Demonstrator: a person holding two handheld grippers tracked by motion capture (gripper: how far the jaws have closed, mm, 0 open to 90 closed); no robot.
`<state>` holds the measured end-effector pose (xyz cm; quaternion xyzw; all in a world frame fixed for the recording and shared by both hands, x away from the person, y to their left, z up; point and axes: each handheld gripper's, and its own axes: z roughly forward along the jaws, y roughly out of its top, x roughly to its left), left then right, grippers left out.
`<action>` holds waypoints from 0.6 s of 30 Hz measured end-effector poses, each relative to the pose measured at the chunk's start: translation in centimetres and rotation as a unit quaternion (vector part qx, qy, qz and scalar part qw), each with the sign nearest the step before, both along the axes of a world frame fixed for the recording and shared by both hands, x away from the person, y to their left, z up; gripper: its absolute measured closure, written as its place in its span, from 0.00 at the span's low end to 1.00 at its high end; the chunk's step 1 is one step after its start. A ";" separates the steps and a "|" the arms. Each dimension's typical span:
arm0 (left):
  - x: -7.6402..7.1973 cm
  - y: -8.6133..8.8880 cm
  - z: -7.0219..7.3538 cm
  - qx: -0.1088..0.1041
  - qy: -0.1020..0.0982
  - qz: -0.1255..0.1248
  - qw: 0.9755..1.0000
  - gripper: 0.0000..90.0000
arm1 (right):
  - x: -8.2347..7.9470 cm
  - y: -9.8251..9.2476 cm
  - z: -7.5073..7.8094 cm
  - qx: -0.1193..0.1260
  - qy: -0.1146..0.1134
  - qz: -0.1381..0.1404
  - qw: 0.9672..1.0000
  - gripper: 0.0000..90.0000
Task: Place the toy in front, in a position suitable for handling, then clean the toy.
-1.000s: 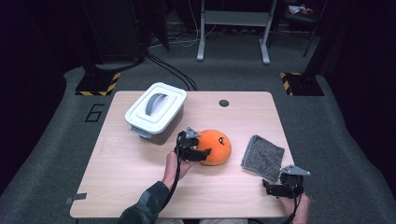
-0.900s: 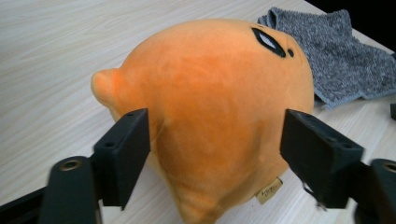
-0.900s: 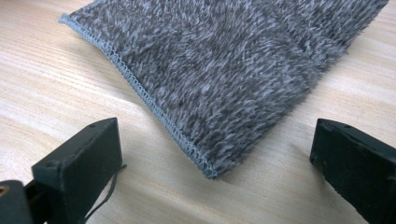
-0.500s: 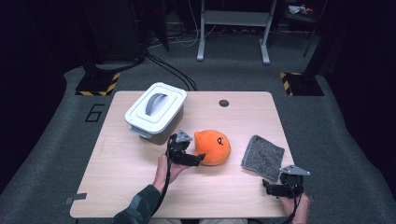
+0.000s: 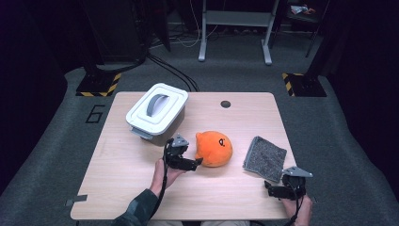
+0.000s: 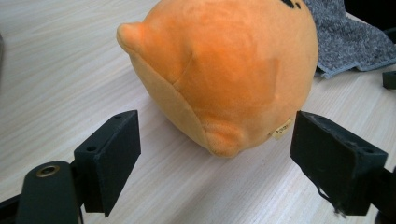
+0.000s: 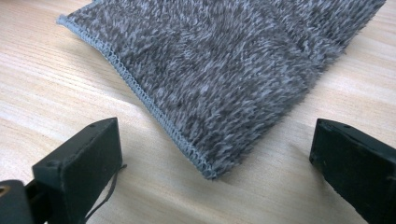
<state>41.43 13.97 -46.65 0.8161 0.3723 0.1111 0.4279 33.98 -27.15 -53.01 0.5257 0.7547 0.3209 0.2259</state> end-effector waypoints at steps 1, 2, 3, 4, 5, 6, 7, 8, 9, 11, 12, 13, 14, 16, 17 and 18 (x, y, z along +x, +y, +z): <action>0.0 0.0 -0.1 -0.001 0.000 0.000 1.000 0.18 | 0.0 0.0 0.0 0.000 0.000 0.000 1.000 0.02; 0.0 0.0 -0.2 -0.001 0.002 -0.001 1.000 0.19 | 0.0 0.0 0.0 0.000 0.000 0.000 1.000 0.02; 0.0 0.0 -0.3 -0.003 0.001 0.000 1.000 0.19 | 0.0 0.0 0.0 0.000 0.000 0.000 1.000 0.02; -0.1 -0.1 -0.4 -0.003 0.000 -0.001 1.000 0.20 | 0.0 0.0 0.0 0.000 0.000 0.000 1.000 0.02; -0.1 -0.1 -0.4 -0.006 0.000 -0.002 1.000 0.21 | 0.0 0.0 0.0 0.000 0.000 0.000 1.000 0.02; -0.1 -0.1 -0.4 -0.005 0.000 -0.004 1.000 0.23 | 0.0 0.0 0.0 0.000 0.000 0.000 1.000 0.02; -0.1 -0.3 -0.5 -0.008 0.001 -0.007 1.000 0.24 | 0.0 0.0 0.0 0.000 0.000 0.000 1.000 0.02; -0.2 -0.3 -0.6 -0.005 0.003 -0.007 1.000 0.26 | 0.0 0.0 0.0 0.000 0.000 0.000 1.000 0.02; -0.2 -0.5 -0.7 -0.006 0.006 -0.008 1.000 0.28 | 0.0 0.0 0.0 0.000 0.000 0.001 1.000 0.02; -0.2 -0.6 -0.9 -0.009 0.007 -0.007 1.000 0.34 | 0.0 0.0 0.0 0.000 0.000 0.001 1.000 0.02; -0.2 -0.6 -1.0 -0.013 0.007 -0.009 1.000 0.36 | 0.0 0.0 0.0 0.000 0.000 0.001 1.000 0.02; -0.2 -0.7 -1.1 -0.014 0.011 -0.007 1.000 0.39 | 0.0 0.0 0.0 0.000 0.000 0.001 1.000 0.02; -0.2 -0.7 -1.2 -0.014 0.011 -0.008 1.000 0.41 | 0.0 0.0 0.0 0.000 0.000 0.001 1.000 0.02; -0.1 -0.8 -1.4 -0.012 0.013 -0.008 1.000 0.45 | 0.0 0.0 0.0 0.000 0.000 0.001 1.000 0.02; -0.1 -0.8 -1.5 -0.016 0.018 -0.009 1.000 0.46 | 0.0 0.0 0.0 0.000 0.000 0.001 1.000 0.02; -0.1 -0.8 -1.6 -0.017 0.020 -0.010 1.000 0.49 | 0.0 0.0 0.0 0.000 0.000 0.000 1.000 0.02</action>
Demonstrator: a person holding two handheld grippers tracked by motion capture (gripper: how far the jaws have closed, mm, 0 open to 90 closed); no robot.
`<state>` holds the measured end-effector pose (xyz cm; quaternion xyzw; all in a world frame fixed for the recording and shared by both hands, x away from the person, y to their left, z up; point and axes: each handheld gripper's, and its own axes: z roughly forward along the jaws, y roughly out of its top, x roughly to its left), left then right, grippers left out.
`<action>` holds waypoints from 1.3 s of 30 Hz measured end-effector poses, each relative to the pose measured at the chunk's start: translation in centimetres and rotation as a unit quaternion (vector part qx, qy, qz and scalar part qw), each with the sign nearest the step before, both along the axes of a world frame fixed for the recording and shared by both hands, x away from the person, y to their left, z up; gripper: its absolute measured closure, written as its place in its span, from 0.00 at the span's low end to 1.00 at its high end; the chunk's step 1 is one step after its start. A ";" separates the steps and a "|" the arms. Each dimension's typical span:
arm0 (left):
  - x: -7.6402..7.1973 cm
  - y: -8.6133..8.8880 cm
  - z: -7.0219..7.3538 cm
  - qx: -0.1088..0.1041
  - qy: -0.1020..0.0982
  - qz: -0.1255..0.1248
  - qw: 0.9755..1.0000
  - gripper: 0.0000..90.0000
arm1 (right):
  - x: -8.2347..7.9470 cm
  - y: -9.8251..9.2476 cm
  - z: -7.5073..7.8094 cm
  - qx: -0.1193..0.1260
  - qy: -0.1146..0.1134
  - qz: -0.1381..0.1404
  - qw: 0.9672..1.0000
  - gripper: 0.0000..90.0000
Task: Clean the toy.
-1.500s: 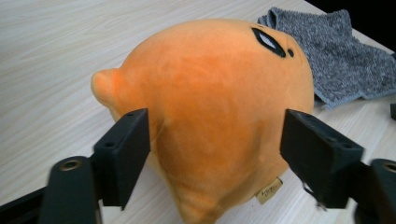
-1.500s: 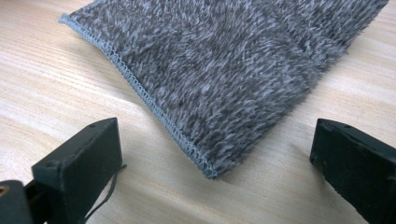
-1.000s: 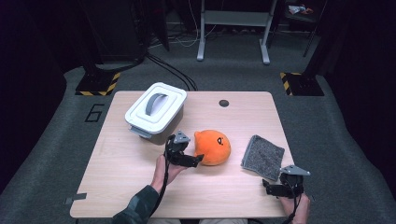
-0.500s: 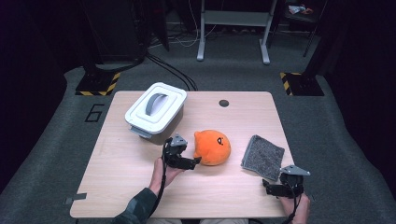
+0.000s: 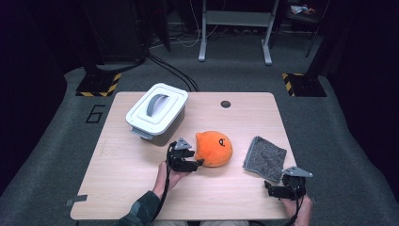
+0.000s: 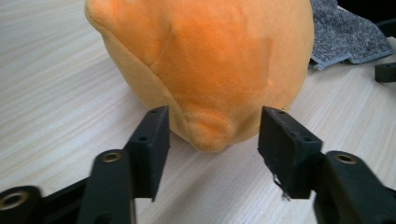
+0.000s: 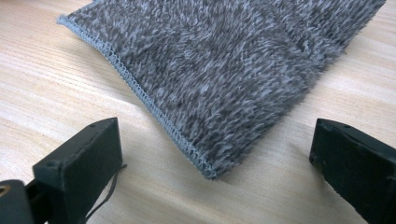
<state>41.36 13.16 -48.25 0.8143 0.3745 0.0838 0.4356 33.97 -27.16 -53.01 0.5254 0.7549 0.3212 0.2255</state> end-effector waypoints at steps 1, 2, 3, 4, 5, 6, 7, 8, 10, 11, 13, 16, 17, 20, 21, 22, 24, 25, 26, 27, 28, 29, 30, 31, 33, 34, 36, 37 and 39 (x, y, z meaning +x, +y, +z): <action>0.1 0.0 -0.1 0.003 -0.002 0.000 1.000 0.51 | 0.0 0.0 0.0 0.000 0.000 0.000 1.000 0.02; 0.0 -0.1 -0.2 -0.001 0.003 -0.001 1.000 0.54 | 0.0 0.0 0.0 0.000 0.000 0.000 1.000 0.02; 0.0 -0.1 -0.2 0.004 -0.002 -0.001 1.000 0.57 | 0.0 0.0 0.0 0.000 0.000 0.000 1.000 0.02; 0.0 -0.2 -0.3 0.007 -0.006 0.000 1.000 0.59 | 0.0 0.0 0.0 0.000 0.000 -0.001 1.000 0.02; -0.1 -0.3 -0.3 0.002 0.000 0.002 1.000 0.62 | 0.0 0.0 0.0 0.000 0.001 -0.003 1.000 0.02; 0.0 -0.3 -0.3 0.006 -0.004 -0.001 1.000 0.64 | 0.0 0.0 0.0 0.000 0.001 -0.003 1.000 0.02; -0.1 -0.4 -0.3 0.006 -0.004 0.001 1.000 0.67 | 0.0 0.0 0.0 0.001 0.001 -0.003 1.000 0.02; 0.0 -0.4 -0.3 0.009 -0.005 0.000 1.000 0.69 | 0.0 0.0 0.0 0.000 0.001 -0.003 1.000 0.02; -0.1 -0.5 -0.2 0.014 -0.008 -0.005 1.000 0.74 | -0.1 0.0 0.0 0.001 0.000 -0.003 1.000 0.02; -0.1 -0.6 -0.2 0.022 -0.009 -0.007 1.000 0.75 | 0.0 0.0 0.0 0.000 0.002 -0.004 1.000 0.02; -0.1 -0.6 -0.2 0.022 -0.008 -0.008 1.000 0.78 | -0.1 -0.1 0.1 0.005 0.003 0.001 1.000 0.03; 0.0 -0.6 -0.2 0.024 -0.012 -0.011 1.000 0.81 | -0.2 -0.4 0.5 0.023 0.003 0.002 1.000 0.03; 0.0 -0.6 -0.2 0.021 -0.009 -0.012 1.000 0.82 | -0.3 -0.5 0.7 0.031 0.003 -0.001 1.000 0.03; 0.0 -0.5 -0.2 0.024 -0.012 -0.015 1.000 0.84 | -0.2 -0.6 1.7 0.037 -0.004 -0.002 0.999 0.04; 0.0 -0.5 -0.3 0.022 -0.013 -0.015 1.000 0.84 | 0.0 -0.5 2.1 0.037 -0.006 0.000 0.999 0.03; 0.0 -0.4 -0.3 0.026 -0.016 -0.017 0.999 0.85 | 0.1 -0.3 2.5 0.035 -0.008 0.002 0.999 0.04; 0.0 -0.4 -0.3 0.026 -0.016 -0.017 0.999 0.85 | 0.8 0.0 3.3 0.033 -0.014 0.003 0.999 0.04; 0.0 -0.4 -0.2 0.030 -0.019 -0.020 0.999 0.85 | 1.0 0.2 3.6 0.031 -0.015 0.003 0.999 0.04; 0.0 -0.4 -0.3 0.030 -0.020 -0.019 0.999 0.85 | 1.7 0.4 3.9 0.026 -0.016 0.005 1.000 0.04; 0.0 -0.4 -0.3 0.028 -0.020 -0.020 0.999 0.85 | 2.3 0.6 4.1 0.024 -0.012 0.008 1.000 0.03; 0.0 -0.4 -0.3 0.028 -0.020 -0.021 0.999 0.85 | 2.9 0.8 4.1 0.022 -0.010 0.006 1.000 0.03; 0.1 -0.4 -0.3 0.030 -0.020 -0.022 0.999 0.85 | 3.2 0.9 4.2 0.022 -0.007 0.005 1.000 0.03; 0.1 -0.4 -0.3 0.027 -0.018 -0.022 0.999 0.85 | 3.8 1.1 4.2 0.016 -0.004 0.009 1.000 0.03; 0.1 -0.4 -0.3 0.028 -0.018 -0.024 0.999 0.85 | 4.3 1.3 4.2 0.015 0.001 0.009 1.000 0.03; 0.1 -0.4 -0.3 0.028 -0.016 -0.025 0.999 0.85 | 5.4 1.7 4.1 0.010 0.010 0.009 1.000 0.02; 0.2 -0.3 -0.2 0.030 -0.015 -0.029 0.999 0.85 | 5.8 1.8 4.1 0.010 0.010 0.009 1.000 0.02; 0.3 -0.2 -0.3 0.028 -0.012 -0.031 0.999 0.85 | 6.7 2.1 3.9 0.014 0.021 0.005 1.000 0.03; 0.4 -0.2 -0.2 0.028 -0.012 -0.029 0.999 0.85 | 7.3 2.3 3.7 0.013 0.028 0.002 1.000 0.03; 0.4 -0.2 -0.2 0.023 -0.011 -0.030 0.999 0.85 | 8.0 2.7 3.4 0.013 0.038 0.001 0.999 0.04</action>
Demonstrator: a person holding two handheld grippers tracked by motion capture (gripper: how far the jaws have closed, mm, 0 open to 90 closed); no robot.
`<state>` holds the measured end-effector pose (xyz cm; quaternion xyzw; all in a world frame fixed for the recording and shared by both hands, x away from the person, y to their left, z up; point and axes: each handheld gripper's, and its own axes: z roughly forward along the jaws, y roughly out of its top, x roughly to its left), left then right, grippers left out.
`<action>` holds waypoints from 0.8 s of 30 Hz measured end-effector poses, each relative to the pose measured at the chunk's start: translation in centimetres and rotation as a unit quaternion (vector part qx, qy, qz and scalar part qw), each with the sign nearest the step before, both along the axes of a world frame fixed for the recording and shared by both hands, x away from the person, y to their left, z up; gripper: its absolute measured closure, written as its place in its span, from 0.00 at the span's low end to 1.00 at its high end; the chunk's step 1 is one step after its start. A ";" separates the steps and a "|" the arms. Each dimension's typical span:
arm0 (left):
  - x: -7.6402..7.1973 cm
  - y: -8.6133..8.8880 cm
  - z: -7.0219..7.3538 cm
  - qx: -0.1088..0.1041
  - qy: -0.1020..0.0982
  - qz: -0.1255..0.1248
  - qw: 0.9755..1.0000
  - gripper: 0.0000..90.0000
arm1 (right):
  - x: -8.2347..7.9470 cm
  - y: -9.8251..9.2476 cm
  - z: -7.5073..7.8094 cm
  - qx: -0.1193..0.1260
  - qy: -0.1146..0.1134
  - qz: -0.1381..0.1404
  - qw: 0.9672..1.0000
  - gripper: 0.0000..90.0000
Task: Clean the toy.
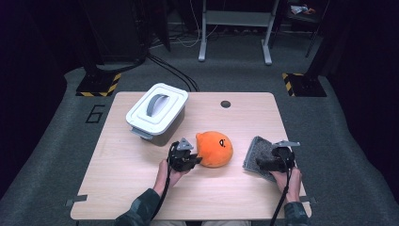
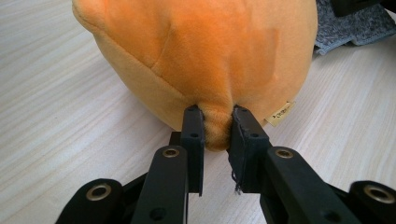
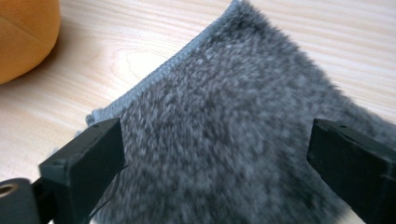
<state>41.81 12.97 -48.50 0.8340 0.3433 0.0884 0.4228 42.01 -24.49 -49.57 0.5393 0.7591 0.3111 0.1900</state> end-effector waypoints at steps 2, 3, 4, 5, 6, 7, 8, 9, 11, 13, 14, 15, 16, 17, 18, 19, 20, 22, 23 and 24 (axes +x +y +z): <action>0.0 0.0 0.0 0.000 0.000 -0.001 1.000 0.85 | 0.5 0.5 -0.3 -0.011 0.007 -0.002 1.000 0.07; 0.0 0.0 0.0 0.000 0.000 -0.001 1.000 0.85 | 0.8 0.6 -0.5 -0.017 0.013 0.002 1.000 0.08; 0.0 -0.1 0.0 0.000 0.000 -0.001 1.000 0.85 | 1.0 0.8 -0.8 -0.022 0.022 0.001 1.000 0.09; 0.0 -0.1 0.1 0.001 -0.001 -0.001 1.000 0.85 | 1.1 0.8 -1.0 -0.023 0.024 0.001 0.999 0.11; 0.0 -0.1 0.1 0.001 0.000 -0.002 1.000 0.85 | 1.2 0.8 -1.2 -0.022 0.026 0.000 0.999 0.13; 0.1 -0.1 0.1 0.005 -0.001 -0.004 1.000 0.85 | 1.3 0.7 -1.4 -0.022 0.029 0.000 0.999 0.16; 0.1 -0.1 0.2 0.006 -0.001 -0.003 1.000 0.85 | 1.3 0.6 -1.4 -0.017 0.031 -0.003 0.999 0.17; 0.1 -0.1 0.2 0.004 -0.001 -0.004 1.000 0.85 | 1.4 0.5 -1.4 -0.018 0.027 -0.001 0.999 0.20; 0.2 -0.1 0.2 0.003 -0.001 -0.004 1.000 0.85 | 1.3 0.6 -1.4 -0.021 0.030 -0.009 0.999 0.26; 0.2 -0.1 0.2 0.002 -0.001 -0.003 1.000 0.85 | 1.2 0.4 -1.4 -0.022 0.027 -0.010 0.999 0.31; 0.2 -0.1 0.2 0.003 -0.001 -0.004 1.000 0.85 | 1.2 0.3 -1.4 -0.024 0.025 -0.008 0.999 0.34; 0.2 -0.1 0.2 0.004 -0.003 -0.005 1.000 0.85 | 1.1 0.3 -1.3 -0.022 0.025 -0.011 0.999 0.40; 0.2 -0.2 0.2 0.004 -0.005 -0.006 1.000 0.85 | 1.0 0.2 -1.3 -0.020 0.023 -0.012 0.999 0.44; 0.2 -0.2 0.2 0.005 -0.005 -0.006 1.000 0.85 | 1.0 0.1 -1.3 -0.020 0.020 -0.012 1.000 0.50; 0.2 -0.2 0.2 0.009 -0.006 -0.007 1.000 0.85 | 0.9 0.1 -1.2 -0.017 0.021 -0.014 1.000 0.54; 0.2 -0.3 0.2 0.010 -0.004 -0.008 1.000 0.85 | 1.0 0.0 -1.2 -0.018 0.017 -0.012 1.000 0.58; 0.2 -0.3 0.2 0.009 -0.005 -0.007 1.000 0.85 | 0.9 -0.1 -1.2 -0.017 0.018 -0.012 1.000 0.64; 0.2 -0.3 0.2 0.011 -0.006 -0.007 1.000 0.85 | 0.8 -0.1 -1.2 -0.012 0.018 -0.012 1.000 0.74; 0.2 -0.4 0.2 0.009 -0.007 -0.007 1.000 0.85 | 0.8 -0.1 -1.2 -0.010 0.016 -0.012 1.000 0.77; 0.2 -0.4 0.2 0.011 -0.009 -0.008 1.000 0.85 | 0.8 -0.2 -1.2 -0.007 0.014 -0.009 1.000 0.80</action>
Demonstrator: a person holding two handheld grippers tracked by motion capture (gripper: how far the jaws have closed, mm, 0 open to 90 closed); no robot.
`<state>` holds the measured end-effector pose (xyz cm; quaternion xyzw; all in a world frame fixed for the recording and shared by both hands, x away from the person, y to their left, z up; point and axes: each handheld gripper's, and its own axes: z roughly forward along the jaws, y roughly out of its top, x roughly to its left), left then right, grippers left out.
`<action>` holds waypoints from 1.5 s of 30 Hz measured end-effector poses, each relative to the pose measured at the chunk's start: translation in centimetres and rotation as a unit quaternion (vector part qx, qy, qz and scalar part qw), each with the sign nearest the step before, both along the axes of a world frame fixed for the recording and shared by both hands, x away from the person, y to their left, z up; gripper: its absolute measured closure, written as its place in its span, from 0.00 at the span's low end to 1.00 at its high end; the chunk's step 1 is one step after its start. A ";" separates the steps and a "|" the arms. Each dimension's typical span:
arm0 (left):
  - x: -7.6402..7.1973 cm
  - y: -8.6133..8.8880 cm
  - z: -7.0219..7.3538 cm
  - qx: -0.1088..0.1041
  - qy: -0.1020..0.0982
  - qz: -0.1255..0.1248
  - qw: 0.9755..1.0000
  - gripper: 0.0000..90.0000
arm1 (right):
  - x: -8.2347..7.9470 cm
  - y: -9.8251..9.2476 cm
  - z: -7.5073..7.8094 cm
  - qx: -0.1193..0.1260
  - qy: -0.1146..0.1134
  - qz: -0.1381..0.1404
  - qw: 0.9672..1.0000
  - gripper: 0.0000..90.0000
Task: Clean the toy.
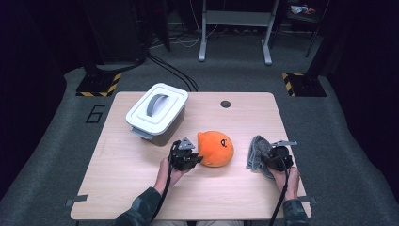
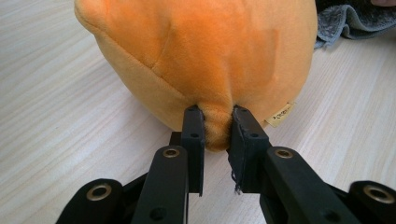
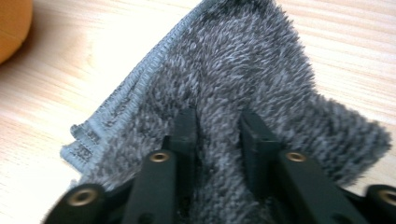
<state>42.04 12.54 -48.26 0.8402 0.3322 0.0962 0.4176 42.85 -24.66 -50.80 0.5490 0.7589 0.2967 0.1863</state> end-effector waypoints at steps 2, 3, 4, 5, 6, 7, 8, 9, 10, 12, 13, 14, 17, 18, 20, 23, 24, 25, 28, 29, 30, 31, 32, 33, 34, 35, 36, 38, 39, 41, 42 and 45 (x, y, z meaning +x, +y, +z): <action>0.0 0.0 0.1 0.003 0.000 -0.003 1.000 0.85 | -0.1 0.0 0.0 0.008 0.001 -0.006 1.000 0.83; 0.0 -0.1 0.1 0.001 0.003 -0.002 1.000 0.85 | -0.1 -0.1 -0.1 0.012 -0.001 -0.006 1.000 0.84; 0.0 -0.1 0.1 0.003 0.001 -0.003 1.000 0.85 | -0.2 -0.2 -0.1 0.013 -0.006 -0.005 1.000 0.85; 0.0 -0.2 0.2 0.000 -0.001 -0.002 1.000 0.85 | -0.2 -0.3 -0.1 0.014 -0.007 -0.004 1.000 0.85; 0.0 -0.2 0.2 0.004 -0.003 -0.004 1.000 0.85 | -0.3 -0.3 -0.1 0.019 -0.008 -0.007 1.000 0.86; 0.0 -0.2 0.2 0.004 -0.004 -0.003 1.000 0.85 | -0.3 -0.3 -0.1 0.027 -0.007 -0.011 1.000 0.86; 0.0 -0.2 0.3 0.006 -0.003 -0.006 1.000 0.86 | -0.4 -0.5 -0.1 0.025 -0.010 -0.007 1.000 0.86; -0.1 -0.3 0.3 0.007 -0.002 -0.004 1.000 0.86 | -0.5 -0.5 0.0 0.030 -0.010 -0.011 0.999 0.86; 0.0 -0.2 0.3 0.010 -0.009 -0.008 1.000 0.86 | -0.5 -0.6 0.1 0.031 -0.014 -0.007 0.999 0.86; -0.2 -0.3 0.3 0.007 -0.005 -0.004 1.000 0.86 | -0.7 -0.6 0.4 0.035 -0.017 -0.004 0.999 0.86; -0.2 -0.3 0.3 0.006 -0.006 -0.003 1.000 0.86 | -0.8 -0.6 0.6 0.039 -0.021 -0.005 0.999 0.86; -0.2 -0.4 0.3 0.007 -0.007 -0.003 1.000 0.86 | -0.9 -0.7 0.8 0.043 -0.025 -0.002 0.999 0.86; -0.2 -0.4 0.4 0.008 -0.013 -0.003 1.000 0.86 | -1.3 -0.9 1.7 0.063 -0.034 0.003 0.997 0.87; -0.3 -0.5 0.5 0.008 -0.010 -0.002 1.000 0.86 | -1.4 -0.9 2.0 0.067 -0.034 0.003 0.997 0.87; -0.2 -0.6 0.7 0.007 -0.015 -0.006 1.000 0.87 | -1.7 -0.8 2.6 0.069 -0.042 0.010 0.997 0.87; -0.3 -0.8 1.0 0.004 -0.013 -0.006 1.000 0.87 | -1.9 -0.7 3.3 0.079 -0.048 0.018 0.996 0.87; -0.2 -0.9 1.0 0.007 -0.018 -0.009 1.000 0.87 | -2.0 -0.5 3.6 0.080 -0.050 0.019 0.995 0.87; -0.3 -0.9 1.0 0.006 -0.021 -0.009 1.000 0.87 | -2.0 -0.4 3.9 0.081 -0.051 0.023 0.995 0.87; -0.4 -1.0 1.0 0.007 -0.018 -0.008 1.000 0.87 | -2.3 0.4 4.8 0.084 -0.061 0.036 0.994 0.87; -0.3 -1.0 1.0 0.006 -0.019 -0.008 1.000 0.87 | -2.4 0.7 5.2 0.082 -0.066 0.042 0.994 0.87; -0.3 -0.9 1.0 0.007 -0.017 -0.008 1.000 0.87 | -2.5 1.0 5.6 0.079 -0.070 0.047 0.993 0.87; -0.4 -0.9 1.0 0.005 -0.016 -0.007 1.000 0.87 | -2.5 1.3 6.0 0.078 -0.075 0.053 0.993 0.87; -0.3 -0.8 0.9 0.008 -0.023 -0.010 1.000 0.87 | -2.5 1.6 6.4 0.079 -0.077 0.058 0.992 0.87; -0.3 -0.8 0.9 0.009 -0.024 -0.011 1.000 0.87 | -2.5 2.0 6.7 0.079 -0.080 0.062 0.992 0.87; -0.4 -0.8 0.9 0.010 -0.025 -0.010 1.000 0.87 | -2.5 2.3 7.1 0.077 -0.083 0.067 0.991 0.87; -0.4 -0.8 0.9 0.008 -0.026 -0.009 1.000 0.87 | -2.4 2.8 7.4 0.079 -0.082 0.069 0.991 0.86; -0.4 -0.8 0.9 0.007 -0.026 -0.009 1.000 0.87 | -2.2 3.2 7.8 0.076 -0.087 0.078 0.990 0.87; -0.4 -0.8 0.8 0.005 -0.027 -0.009 1.000 0.87 | -2.0 4.0 8.4 0.080 -0.089 0.085 0.989 0.86; -0.4 -0.8 0.9 0.007 -0.027 -0.009 1.000 0.87 | -1.9 4.4 8.7 0.081 -0.092 0.091 0.988 0.86; -0.4 -0.8 0.9 0.010 -0.031 -0.011 0.999 0.87 | -1.8 5.2 9.2 0.084 -0.096 0.101 0.987 0.86; -0.5 -0.9 1.0 0.008 -0.031 -0.012 0.999 0.87 | -1.7 5.5 9.4 0.089 -0.098 0.105 0.986 0.86; -0.5 -1.0 1.1 0.006 -0.034 -0.013 0.999 0.87 | -1.4 6.7 10.0 0.093 -0.101 0.116 0.984 0.87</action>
